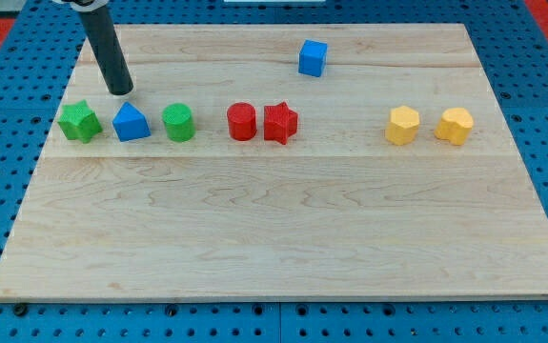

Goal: Push blue triangle up and right a bit

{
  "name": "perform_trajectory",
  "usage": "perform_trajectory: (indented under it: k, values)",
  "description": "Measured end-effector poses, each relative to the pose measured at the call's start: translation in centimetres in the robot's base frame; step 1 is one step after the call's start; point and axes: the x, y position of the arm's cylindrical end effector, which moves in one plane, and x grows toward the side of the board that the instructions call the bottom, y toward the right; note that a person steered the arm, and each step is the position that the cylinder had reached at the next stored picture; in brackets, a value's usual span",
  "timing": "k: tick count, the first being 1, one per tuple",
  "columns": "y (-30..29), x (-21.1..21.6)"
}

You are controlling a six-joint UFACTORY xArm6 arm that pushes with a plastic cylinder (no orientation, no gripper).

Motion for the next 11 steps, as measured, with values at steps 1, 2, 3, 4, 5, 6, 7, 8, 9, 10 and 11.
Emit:
perform_trajectory:
  k: [1,2,3,4,5,6,7,8,9,10,11]
  values:
    - [0.0,1.5]
    - [0.0,4.1]
    - [0.0,6.6]
    - [0.3,10.3]
    - [1.0,11.0]
    - [3.1,7.3]
    - [5.4,3.1]
    - [4.0,1.4]
    - [3.4,0.5]
    - [7.4,-0.5]
    - [13.2,-1.4]
